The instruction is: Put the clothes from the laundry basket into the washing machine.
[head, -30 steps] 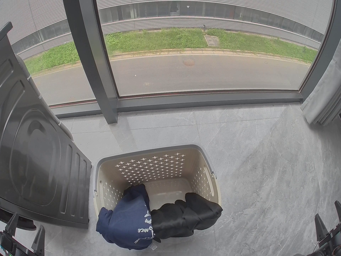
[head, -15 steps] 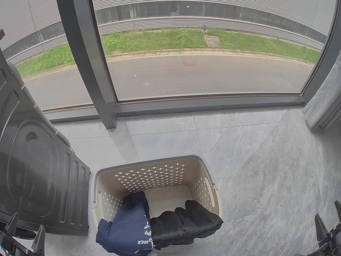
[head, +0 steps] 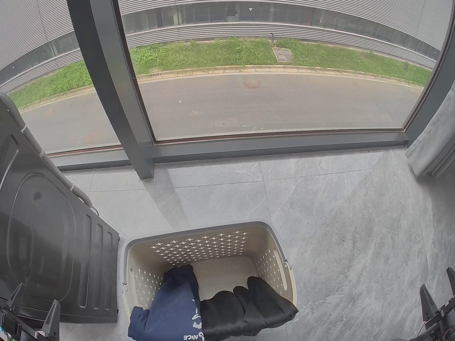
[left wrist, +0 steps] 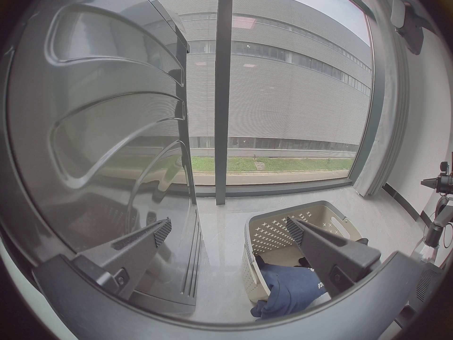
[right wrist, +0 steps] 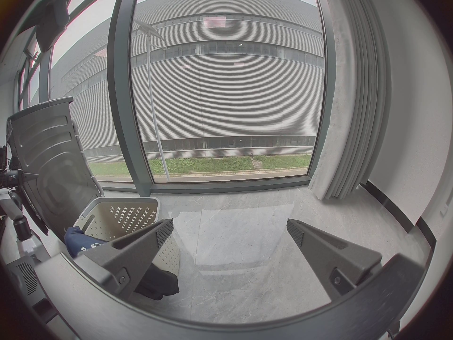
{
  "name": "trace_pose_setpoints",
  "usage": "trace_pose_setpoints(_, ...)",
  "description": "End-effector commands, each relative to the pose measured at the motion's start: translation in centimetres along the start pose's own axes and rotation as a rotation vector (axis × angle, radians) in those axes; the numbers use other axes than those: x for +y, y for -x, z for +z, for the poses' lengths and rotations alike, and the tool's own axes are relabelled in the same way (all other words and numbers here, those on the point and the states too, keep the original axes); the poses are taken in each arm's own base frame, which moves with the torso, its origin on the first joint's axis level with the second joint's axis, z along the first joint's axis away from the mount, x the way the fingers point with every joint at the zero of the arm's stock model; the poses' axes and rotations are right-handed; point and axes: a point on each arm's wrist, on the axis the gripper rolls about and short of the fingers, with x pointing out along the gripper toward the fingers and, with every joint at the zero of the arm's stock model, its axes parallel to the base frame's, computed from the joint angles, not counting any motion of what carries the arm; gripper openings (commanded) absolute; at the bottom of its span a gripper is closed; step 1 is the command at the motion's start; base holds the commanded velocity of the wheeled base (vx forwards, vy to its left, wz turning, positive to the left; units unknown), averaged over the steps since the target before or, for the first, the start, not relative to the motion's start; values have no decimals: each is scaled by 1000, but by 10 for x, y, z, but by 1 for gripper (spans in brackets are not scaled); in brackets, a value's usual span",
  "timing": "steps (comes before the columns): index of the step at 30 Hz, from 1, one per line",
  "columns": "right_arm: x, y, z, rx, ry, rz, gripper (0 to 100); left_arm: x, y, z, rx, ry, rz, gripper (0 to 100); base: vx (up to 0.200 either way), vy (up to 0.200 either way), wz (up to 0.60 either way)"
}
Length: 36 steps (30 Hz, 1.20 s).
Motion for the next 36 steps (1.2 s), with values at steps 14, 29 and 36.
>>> trace_pose_setpoints(14,0,0,-5,1,0,1,100,0,0,-4,3,0,1,100,86,0,0)
trace_pose_setpoints(29,0,0,-5,0,0,1,100,0,0,-4,1,0,1,100,0,0,0)
trace_pose_setpoints(36,0,0,-5,1,0,1,100,0,0,-4,1,0,1,100,0,0,0)
